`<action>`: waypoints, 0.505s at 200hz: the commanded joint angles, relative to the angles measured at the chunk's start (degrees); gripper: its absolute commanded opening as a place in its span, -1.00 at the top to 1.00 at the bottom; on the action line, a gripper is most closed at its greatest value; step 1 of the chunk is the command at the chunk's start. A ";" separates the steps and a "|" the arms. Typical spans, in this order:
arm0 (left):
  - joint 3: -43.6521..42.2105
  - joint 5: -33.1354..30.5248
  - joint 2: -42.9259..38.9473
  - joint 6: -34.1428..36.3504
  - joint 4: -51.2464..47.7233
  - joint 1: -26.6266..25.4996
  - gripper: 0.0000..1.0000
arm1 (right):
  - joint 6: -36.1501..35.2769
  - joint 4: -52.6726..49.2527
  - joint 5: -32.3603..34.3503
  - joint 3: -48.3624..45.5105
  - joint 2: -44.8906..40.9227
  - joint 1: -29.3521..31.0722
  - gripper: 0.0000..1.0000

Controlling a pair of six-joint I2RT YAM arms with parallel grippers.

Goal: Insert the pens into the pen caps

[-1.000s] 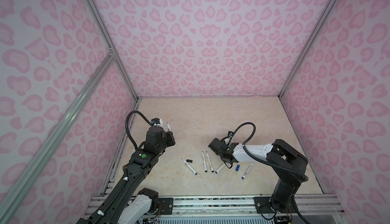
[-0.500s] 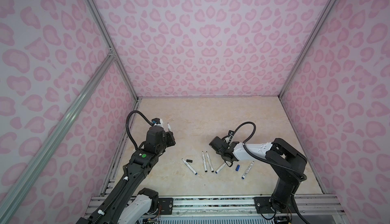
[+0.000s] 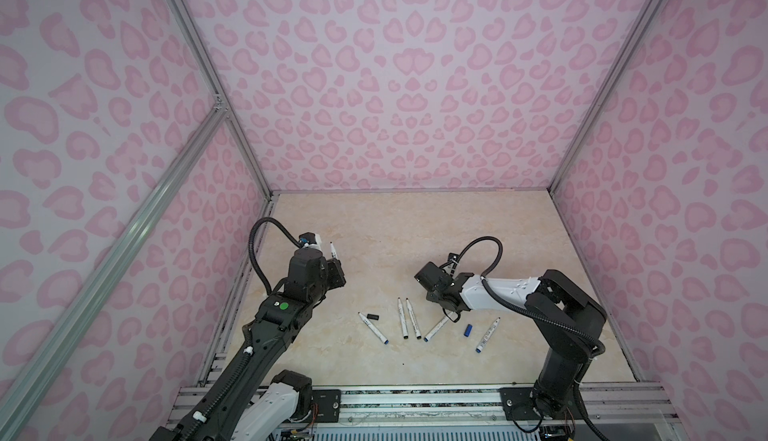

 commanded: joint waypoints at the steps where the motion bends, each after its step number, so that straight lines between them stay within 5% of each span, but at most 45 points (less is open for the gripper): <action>1: 0.62 0.26 0.05 0.04 0.46 0.05 0.92 | -3.90 -5.89 -1.99 1.68 -0.07 -0.02 0.43; 101: 0.53 0.47 -0.14 0.05 0.50 0.03 0.92 | -11.44 -5.88 -9.43 2.72 2.44 -4.94 0.42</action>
